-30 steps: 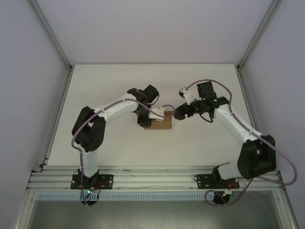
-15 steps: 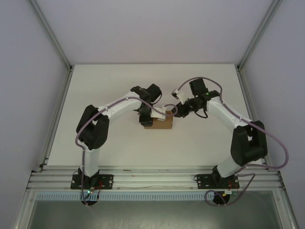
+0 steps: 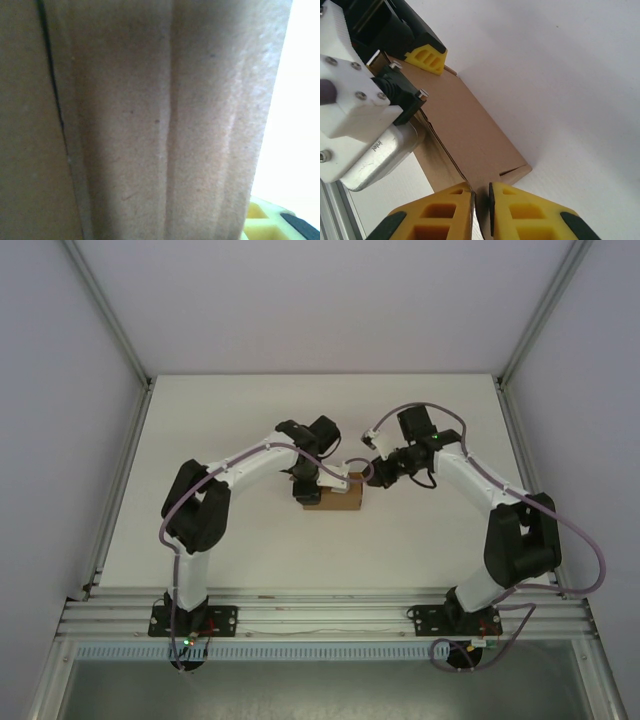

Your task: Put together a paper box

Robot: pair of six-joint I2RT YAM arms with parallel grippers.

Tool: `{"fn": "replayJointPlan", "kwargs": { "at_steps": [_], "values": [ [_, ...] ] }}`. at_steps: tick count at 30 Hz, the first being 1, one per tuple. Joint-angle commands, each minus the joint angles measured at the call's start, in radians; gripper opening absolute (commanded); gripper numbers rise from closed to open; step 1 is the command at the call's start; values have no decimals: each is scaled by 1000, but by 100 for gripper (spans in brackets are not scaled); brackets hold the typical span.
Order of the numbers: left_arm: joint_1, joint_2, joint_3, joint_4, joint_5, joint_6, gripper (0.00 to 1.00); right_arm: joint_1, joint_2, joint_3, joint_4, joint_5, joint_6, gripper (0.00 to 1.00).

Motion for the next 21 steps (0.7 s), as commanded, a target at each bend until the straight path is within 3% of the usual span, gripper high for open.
{"fn": "replayJointPlan", "kwargs": {
  "at_steps": [1,3,7,8,11,14,16,21],
  "values": [
    [-4,49,13,-17,-9,-12,43,6,7,11,-25,31,27,17],
    [-4,45,15,-13,-11,-12,43,8,10,10,-16,31,27,16],
    [-3,41,17,-6,-4,-16,43,7,24,19,-3,23,64,0],
    [-4,41,18,-2,-3,-22,43,8,25,25,-3,14,85,0],
    [-4,45,22,11,-10,-36,43,16,-2,12,50,27,240,0],
    [-4,48,27,21,-12,-50,44,37,-82,-92,258,181,587,0],
    [-4,50,28,27,-6,-55,45,47,-134,-167,365,215,774,0],
    [-5,48,26,42,-3,-62,46,100,-212,-301,522,319,897,0]
  ]
}}
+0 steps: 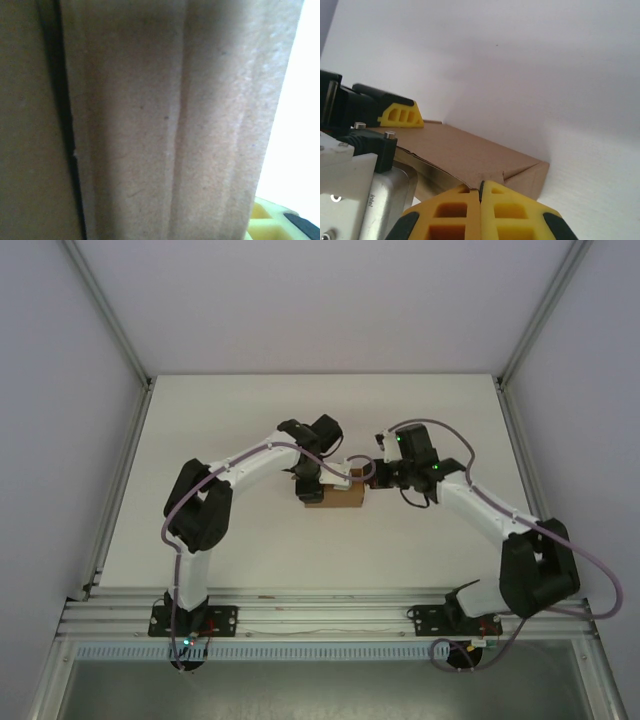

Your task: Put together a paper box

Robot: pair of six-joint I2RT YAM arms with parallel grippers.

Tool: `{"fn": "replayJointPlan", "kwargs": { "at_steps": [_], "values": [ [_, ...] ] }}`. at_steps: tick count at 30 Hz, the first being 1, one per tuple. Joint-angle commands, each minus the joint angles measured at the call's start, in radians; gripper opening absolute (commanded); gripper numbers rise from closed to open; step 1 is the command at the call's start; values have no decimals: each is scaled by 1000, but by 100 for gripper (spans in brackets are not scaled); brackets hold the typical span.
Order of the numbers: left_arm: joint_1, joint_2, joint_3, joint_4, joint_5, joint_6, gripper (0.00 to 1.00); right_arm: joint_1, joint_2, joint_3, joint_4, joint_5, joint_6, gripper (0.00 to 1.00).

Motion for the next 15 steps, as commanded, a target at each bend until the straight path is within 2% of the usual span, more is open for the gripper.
{"fn": "replayJointPlan", "kwargs": {
  "at_steps": [1,15],
  "values": [
    [-3,34,8,29,5,-21,47,14,-22,-37,132,112,191,0],
    [-4,32,6,26,-2,-28,48,25,-21,-18,42,149,223,0]
  ]
}}
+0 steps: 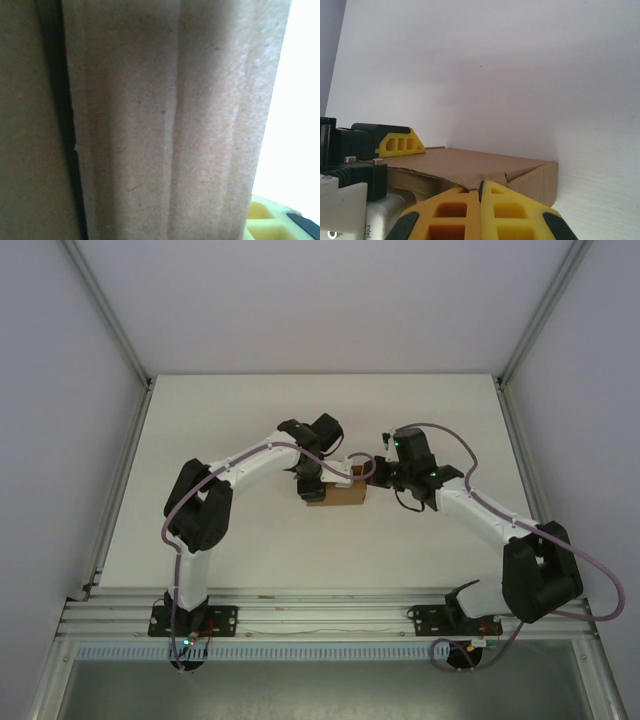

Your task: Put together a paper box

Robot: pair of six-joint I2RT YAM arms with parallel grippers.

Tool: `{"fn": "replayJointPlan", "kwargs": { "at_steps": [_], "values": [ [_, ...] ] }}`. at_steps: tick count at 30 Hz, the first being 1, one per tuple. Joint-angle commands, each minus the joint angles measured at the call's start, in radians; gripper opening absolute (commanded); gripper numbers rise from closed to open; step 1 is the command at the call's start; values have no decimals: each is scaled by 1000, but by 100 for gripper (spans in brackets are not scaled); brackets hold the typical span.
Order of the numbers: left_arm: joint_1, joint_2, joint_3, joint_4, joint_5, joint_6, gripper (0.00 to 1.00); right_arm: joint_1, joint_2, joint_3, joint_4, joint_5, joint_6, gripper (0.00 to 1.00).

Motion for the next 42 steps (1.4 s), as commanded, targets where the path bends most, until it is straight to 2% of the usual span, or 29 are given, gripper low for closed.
{"fn": "replayJointPlan", "kwargs": {
  "at_steps": [1,5,9,13,15,19,24,25,28,33,35,36,38,40,42],
  "values": [
    [-4,31,5,-3,-2,-6,48,3,-9,19,-49,65,12,0],
    [-4,31,0,-2,-1,-7,48,4,3,-18,-27,68,-111,0],
    [-4,31,-6,3,-1,-11,50,4,-1,-137,140,30,-246,0],
    [-3,25,-5,8,-7,-13,51,4,11,-203,238,57,-281,0],
    [-4,19,-4,7,-8,-15,52,3,13,-213,246,11,-303,0],
    [-4,0,2,14,-5,-31,58,5,-19,-249,299,31,-299,0],
    [-4,-58,2,45,20,-60,85,6,-62,-255,285,45,-284,0],
    [-3,-72,3,50,31,-69,99,5,-65,-255,281,48,-278,0],
    [-4,-150,-27,91,49,-109,100,8,-71,-252,273,55,-258,0],
    [8,-329,-206,300,-124,-297,100,16,-70,-242,262,80,-231,0],
    [21,-393,-283,344,-159,-360,100,21,-68,-231,242,89,-229,0],
    [27,-417,-309,350,-164,-380,97,25,-69,-228,234,90,-233,0],
    [42,-456,-354,371,-155,-420,83,36,-74,-223,220,103,-237,0],
    [53,-471,-372,379,-142,-444,74,45,-76,-216,211,111,-241,0],
    [59,-468,-369,365,-117,-455,70,54,-75,-203,191,134,-236,0]
  ]
}}
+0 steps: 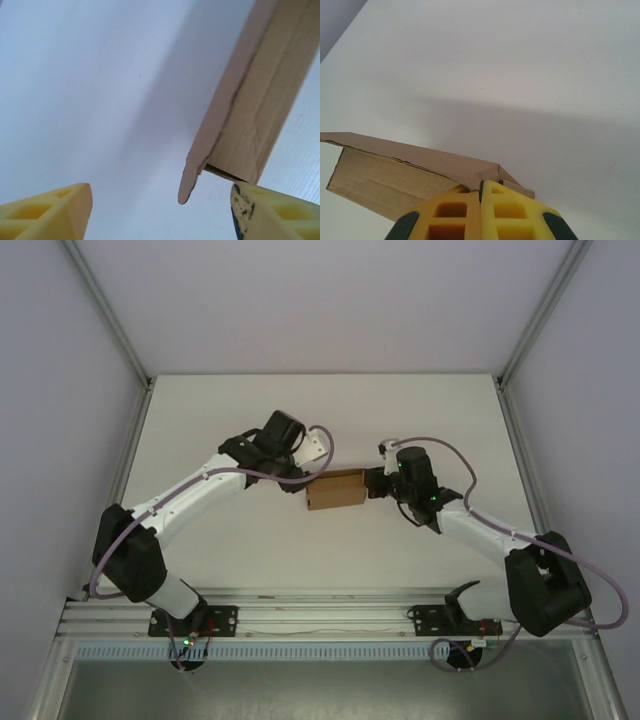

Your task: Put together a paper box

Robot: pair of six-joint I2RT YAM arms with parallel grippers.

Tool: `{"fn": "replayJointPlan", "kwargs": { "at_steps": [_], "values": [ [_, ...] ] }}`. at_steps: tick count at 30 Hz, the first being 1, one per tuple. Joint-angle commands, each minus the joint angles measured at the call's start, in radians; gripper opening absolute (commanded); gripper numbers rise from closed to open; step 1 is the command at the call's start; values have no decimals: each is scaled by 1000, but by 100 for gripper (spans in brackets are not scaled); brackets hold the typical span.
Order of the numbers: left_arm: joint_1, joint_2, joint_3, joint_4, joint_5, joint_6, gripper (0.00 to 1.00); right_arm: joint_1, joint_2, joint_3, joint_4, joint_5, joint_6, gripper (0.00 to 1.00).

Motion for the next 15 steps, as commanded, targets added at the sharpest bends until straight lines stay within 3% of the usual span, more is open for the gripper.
{"fn": "replayJointPlan", "kwargs": {
  "at_steps": [1,6,11,13,15],
  "values": [
    [10,1,-16,36,1,-82,69,18,1,19,-132,57,15,0],
    [13,20,-27,49,41,-76,69,21,10,34,-152,76,30,0],
    [16,59,-10,29,43,-88,58,23,20,49,-175,84,37,0],
    [19,72,-10,35,44,-91,51,26,21,47,-171,80,36,0],
    [22,82,2,36,46,-104,34,28,22,48,-176,80,36,0]
  ]
}}
